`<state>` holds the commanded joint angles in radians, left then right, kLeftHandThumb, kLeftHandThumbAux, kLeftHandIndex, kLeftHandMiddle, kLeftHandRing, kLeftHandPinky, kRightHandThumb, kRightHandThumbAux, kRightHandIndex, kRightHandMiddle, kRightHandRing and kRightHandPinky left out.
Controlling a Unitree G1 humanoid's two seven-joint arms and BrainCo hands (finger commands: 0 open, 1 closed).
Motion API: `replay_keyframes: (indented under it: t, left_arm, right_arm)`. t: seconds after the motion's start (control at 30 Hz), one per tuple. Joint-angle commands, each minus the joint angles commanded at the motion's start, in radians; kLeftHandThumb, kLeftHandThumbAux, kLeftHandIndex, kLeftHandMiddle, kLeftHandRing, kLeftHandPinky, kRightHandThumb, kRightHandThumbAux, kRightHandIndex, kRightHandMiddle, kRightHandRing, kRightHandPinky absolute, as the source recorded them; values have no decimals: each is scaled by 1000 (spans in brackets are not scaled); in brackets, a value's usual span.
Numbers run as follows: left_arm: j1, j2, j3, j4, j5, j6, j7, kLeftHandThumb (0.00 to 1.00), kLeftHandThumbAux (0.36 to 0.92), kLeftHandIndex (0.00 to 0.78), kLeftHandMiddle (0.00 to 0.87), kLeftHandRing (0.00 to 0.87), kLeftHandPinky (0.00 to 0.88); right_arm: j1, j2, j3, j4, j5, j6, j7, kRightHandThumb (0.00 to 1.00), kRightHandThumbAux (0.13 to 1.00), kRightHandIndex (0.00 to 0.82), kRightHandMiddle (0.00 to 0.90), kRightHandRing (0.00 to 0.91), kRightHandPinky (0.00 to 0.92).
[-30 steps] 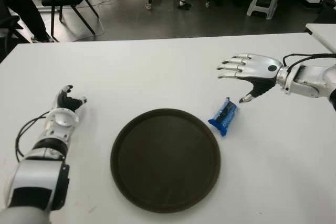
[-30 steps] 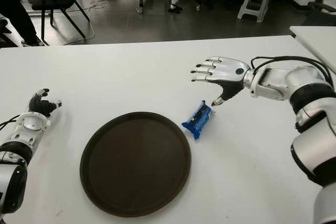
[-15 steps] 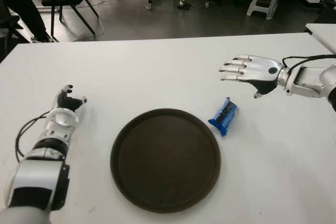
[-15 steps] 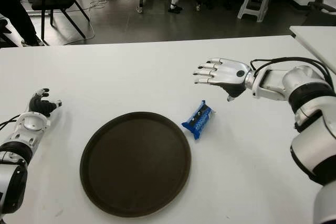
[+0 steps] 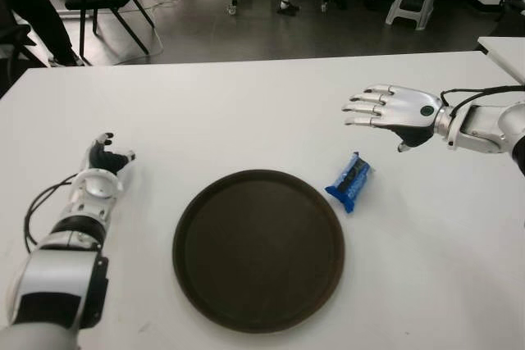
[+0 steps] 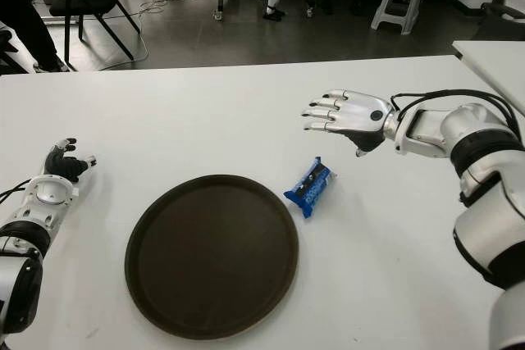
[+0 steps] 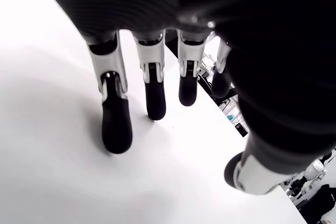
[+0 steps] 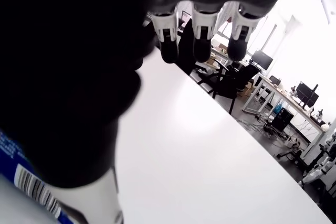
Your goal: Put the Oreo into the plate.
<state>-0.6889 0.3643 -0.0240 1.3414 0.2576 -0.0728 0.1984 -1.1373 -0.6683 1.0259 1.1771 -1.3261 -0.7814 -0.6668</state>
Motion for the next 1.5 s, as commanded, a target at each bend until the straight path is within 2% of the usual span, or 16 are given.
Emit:
replay_keyframes:
  t: [0.3,0.53,0.6,0.8,1.07,1.23,1.37,1.5]
  left_arm:
    - [-2,0,-2,-1,0,0,-5,275,741,35,114,146,150]
    - [-2,-1,7,-2,-9,-5,-11,277,749,42,124,159,183]
    - [-2,-1,8,-2,-8,-5,-10,275,748,42,124,160,186]
    - [-1,0,8,0,-7,-3,-9,266,738,41,119,158,184]
    - [1,-1,12,1,-9,-3,-2,280,727,56,144,173,196]
    - [0,0,11,1,-6,-3,3,282,734,61,143,170,190]
    - [1,1,9,1,-2,-5,5,286,740,65,140,161,169]
    - [1,3,6,1,0,-3,1,273,733,61,136,158,159]
  right_arm:
    - [-1,4,-2,3,14,-15,38,0,888,0,0,0,0]
    - [3,10,-4,0,23,-41,55,0,881,0,0,0,0]
    - [20,9,-13,-22,36,-58,61,0,881,0,0,0,0]
    - [55,-15,-63,-74,111,-139,107,0,887,0,0,0,0]
    - [95,-25,-129,-93,216,-246,191,0,894,0,0,0,0]
    - [102,-26,-169,-106,277,-331,252,0,904,0,0,0,0]
    - [117,-26,-197,-115,299,-362,261,0,915,0,0,0,0]
    - [130,-14,-238,-98,370,-420,331,0,911,0,0,0,0]
